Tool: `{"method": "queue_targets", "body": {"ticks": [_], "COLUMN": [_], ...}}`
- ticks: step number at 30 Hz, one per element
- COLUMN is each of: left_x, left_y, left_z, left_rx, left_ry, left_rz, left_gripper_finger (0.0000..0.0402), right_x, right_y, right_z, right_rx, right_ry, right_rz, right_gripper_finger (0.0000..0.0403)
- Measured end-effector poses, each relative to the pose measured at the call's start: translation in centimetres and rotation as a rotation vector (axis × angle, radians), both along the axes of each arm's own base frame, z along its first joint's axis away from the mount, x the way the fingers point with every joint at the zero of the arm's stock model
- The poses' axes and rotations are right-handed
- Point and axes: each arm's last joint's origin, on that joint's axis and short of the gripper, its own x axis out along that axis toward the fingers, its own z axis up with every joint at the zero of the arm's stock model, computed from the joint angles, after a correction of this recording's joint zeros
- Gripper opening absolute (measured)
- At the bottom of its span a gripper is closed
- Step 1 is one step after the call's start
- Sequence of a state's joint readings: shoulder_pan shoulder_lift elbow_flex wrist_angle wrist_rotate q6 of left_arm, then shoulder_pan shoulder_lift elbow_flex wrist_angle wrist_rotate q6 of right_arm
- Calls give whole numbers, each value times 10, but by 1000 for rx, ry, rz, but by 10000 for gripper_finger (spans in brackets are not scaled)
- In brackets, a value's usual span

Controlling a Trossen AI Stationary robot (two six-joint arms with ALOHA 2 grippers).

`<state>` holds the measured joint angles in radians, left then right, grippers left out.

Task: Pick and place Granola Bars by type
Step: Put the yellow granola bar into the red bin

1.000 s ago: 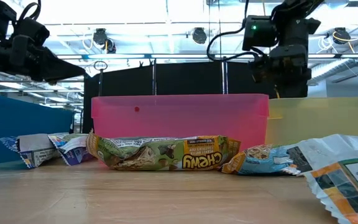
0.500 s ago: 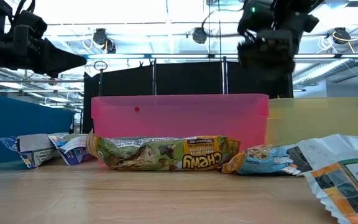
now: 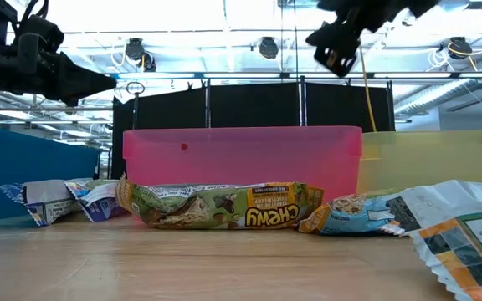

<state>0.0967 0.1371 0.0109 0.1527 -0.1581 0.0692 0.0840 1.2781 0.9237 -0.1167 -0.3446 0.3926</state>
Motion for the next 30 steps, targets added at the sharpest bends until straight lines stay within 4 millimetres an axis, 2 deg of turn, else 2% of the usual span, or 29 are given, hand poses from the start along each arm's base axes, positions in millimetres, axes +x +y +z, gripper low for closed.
{"method": "queue_targets", "body": {"ticks": [7,13,19,24,30], "left_x": [0,0,0,0,0], "left_y": [0,0,0,0,0], "left_z": [0,0,-1,-1,-1], "left_rx": [0,-24,-25,-26,-27], "left_ry": [0,-5,1,0,0], "left_rz": [0,-1,-4,-2,-2], "left_gripper_finger": [47,47,47,47,47], "right_x": [-4,11,24,35,40], "right_y": [44,77,101,114,123], "right_z": [-2,-1,-30,-57,-92], "right_rx": [-78,-191,-210,-165,-235], "right_ry": [86,343,587,627,710], "right_rz": [-36,-16,65,86,134], "right_gripper_finger": [171,171,171,171,171]}}
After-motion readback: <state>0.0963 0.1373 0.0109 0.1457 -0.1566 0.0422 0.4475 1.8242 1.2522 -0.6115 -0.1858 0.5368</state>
